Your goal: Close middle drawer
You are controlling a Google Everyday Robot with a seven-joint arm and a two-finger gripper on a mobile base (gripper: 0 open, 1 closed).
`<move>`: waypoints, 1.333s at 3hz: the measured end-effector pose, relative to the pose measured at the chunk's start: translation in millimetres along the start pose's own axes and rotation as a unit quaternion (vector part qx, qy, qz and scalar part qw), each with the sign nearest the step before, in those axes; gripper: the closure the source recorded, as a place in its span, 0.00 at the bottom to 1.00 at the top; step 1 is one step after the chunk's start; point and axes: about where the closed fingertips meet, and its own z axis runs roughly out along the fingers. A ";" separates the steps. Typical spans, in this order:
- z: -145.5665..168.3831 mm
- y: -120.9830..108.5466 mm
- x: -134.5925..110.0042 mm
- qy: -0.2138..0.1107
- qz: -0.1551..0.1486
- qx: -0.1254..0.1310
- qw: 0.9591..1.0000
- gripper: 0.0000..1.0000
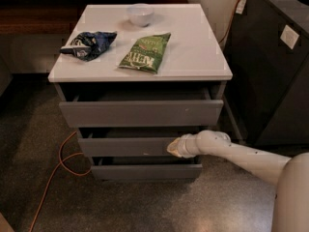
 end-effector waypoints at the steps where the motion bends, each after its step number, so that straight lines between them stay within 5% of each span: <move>1: 4.1 -9.5 -1.4 -0.001 -0.002 0.006 1.000 1.00; 2: 4.1 -9.5 -1.3 -0.001 -0.002 0.006 1.000 1.00; 4: -26.5 51.6 -25.2 -0.002 0.002 -0.054 0.999 1.00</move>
Offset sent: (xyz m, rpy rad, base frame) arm 0.0226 -0.0012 0.0007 -0.0147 -0.0325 -0.0135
